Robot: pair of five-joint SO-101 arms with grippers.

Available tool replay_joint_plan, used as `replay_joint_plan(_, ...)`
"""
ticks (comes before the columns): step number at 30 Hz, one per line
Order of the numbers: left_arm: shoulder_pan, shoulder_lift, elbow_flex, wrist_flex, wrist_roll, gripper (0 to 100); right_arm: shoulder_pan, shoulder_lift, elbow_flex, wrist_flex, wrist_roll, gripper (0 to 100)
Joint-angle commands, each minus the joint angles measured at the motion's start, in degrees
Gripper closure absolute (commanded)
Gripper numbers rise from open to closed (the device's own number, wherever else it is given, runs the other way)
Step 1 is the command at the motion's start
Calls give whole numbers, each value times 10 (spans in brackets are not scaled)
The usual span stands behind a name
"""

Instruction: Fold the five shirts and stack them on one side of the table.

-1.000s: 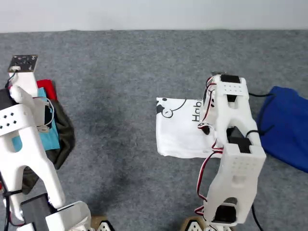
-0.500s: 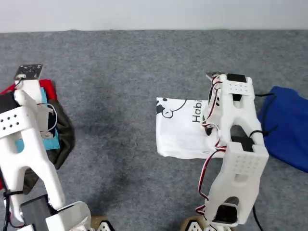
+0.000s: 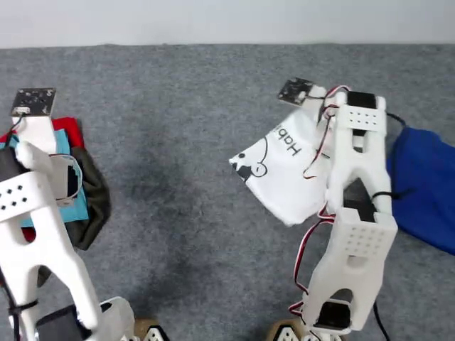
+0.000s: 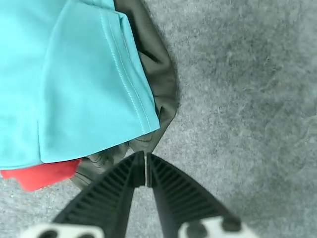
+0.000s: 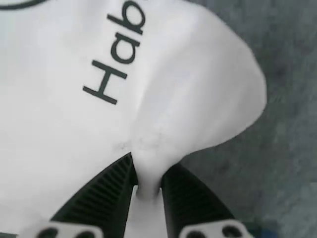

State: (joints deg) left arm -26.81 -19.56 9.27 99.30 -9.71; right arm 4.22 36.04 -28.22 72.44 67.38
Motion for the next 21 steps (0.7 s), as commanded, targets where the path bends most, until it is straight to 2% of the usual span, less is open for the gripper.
replay_joint_plan(1, -4, -25, -2, 11, -1, 987, -16, 5, -34, -32, 34, 989)
replay_joint_plan(4, -4, -26, -2, 11, -1, 987, -15, 11, -39, -36, 22, 980)
replay_joint_plan(7, -4, -26, -2, 11, -1, 987, -11, 5, -60, -16, -50, 882)
replay_joint_plan(9, -4, -26, -2, 11, -1, 987, -1, -3, -77, -16, -142, 797)
replay_joint_plan(12, -4, -26, -2, 11, -1, 987, 4, -15, -96, -15, -324, 711)
replay_joint_plan(16, -4, -26, -2, 11, -1, 987, -1, -32, -98, -6, -561, 694)
replay_joint_plan(21, -4, -26, -2, 11, -1, 987, -23, -61, -100, 95, -695, 693)
